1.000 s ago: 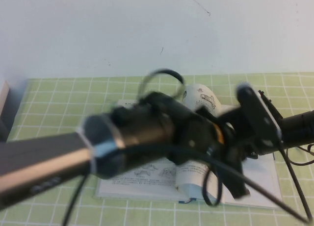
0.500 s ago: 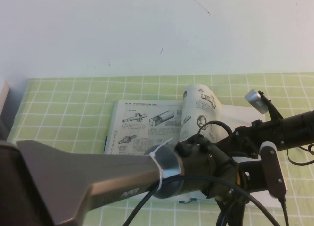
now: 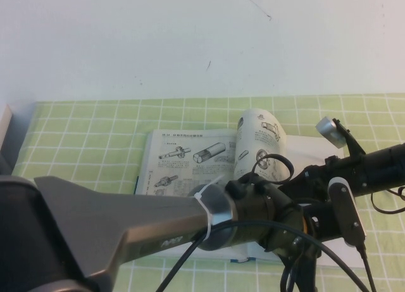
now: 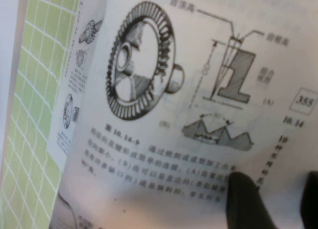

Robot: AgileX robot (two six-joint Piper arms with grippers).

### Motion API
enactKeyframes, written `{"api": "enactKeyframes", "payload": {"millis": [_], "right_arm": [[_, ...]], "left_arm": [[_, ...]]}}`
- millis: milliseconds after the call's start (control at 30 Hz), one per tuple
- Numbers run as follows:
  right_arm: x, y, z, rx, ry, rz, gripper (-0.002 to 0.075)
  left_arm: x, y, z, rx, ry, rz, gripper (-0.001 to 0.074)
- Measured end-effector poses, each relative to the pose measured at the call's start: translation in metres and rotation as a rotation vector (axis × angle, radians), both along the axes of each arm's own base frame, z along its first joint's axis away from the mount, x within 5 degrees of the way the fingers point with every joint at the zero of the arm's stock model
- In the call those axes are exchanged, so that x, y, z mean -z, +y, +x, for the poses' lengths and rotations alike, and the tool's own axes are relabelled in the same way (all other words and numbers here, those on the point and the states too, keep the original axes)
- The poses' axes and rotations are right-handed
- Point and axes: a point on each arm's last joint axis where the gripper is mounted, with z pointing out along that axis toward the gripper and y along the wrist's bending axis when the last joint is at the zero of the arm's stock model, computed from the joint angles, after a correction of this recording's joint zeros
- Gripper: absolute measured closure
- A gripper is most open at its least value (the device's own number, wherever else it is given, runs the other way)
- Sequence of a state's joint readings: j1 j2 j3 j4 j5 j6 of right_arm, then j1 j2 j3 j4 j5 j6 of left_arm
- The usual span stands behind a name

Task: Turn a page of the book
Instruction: Open the closed book

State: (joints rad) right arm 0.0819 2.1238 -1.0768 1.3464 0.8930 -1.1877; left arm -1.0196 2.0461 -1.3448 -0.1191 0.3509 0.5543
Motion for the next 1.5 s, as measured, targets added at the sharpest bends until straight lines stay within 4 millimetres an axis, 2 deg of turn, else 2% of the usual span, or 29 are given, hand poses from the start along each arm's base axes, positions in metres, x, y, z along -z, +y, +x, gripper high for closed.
{"api": "enactKeyframes", "payload": {"millis": [333, 633, 767, 933, 1000, 1133, 1367, 1500], "right_arm": [[-0.001, -0.003, -0.002, -0.028, 0.01, 0.017, 0.0465], [-0.003, -0.031, -0.001, -0.006, 0.039, 0.075, 0.047], [-0.005, -0.04, -0.001, 0.002, 0.046, 0.103, 0.054], [-0.006, -0.04, -0.003, -0.015, 0.048, 0.113, 0.0671], [-0.006, -0.04, -0.004, -0.03, 0.042, 0.106, 0.0701], [-0.009, -0.042, -0.006, -0.069, 0.017, 0.056, 0.072], [-0.022, -0.055, -0.006, -0.069, -0.045, -0.182, 0.0726], [-0.02, -0.059, -0.005, -0.064, -0.059, -0.25, 0.0726]], "left_arm": [[0.0, 0.0, 0.001, -0.029, 0.023, -0.005, 0.0737], [0.0, 0.001, 0.002, -0.055, 0.039, -0.009, 0.0737], [0.001, 0.001, 0.002, -0.054, 0.037, -0.008, 0.0737], [0.004, 0.0, 0.002, -0.057, 0.042, -0.001, 0.0737], [0.003, 0.0, 0.002, -0.059, 0.043, -0.001, 0.0737], [0.004, 0.0, 0.003, -0.065, 0.047, 0.0, 0.0737], [0.004, 0.0, 0.003, -0.083, 0.052, 0.0, 0.0737], [0.004, 0.0, 0.003, -0.084, 0.053, 0.001, 0.0737]]}}
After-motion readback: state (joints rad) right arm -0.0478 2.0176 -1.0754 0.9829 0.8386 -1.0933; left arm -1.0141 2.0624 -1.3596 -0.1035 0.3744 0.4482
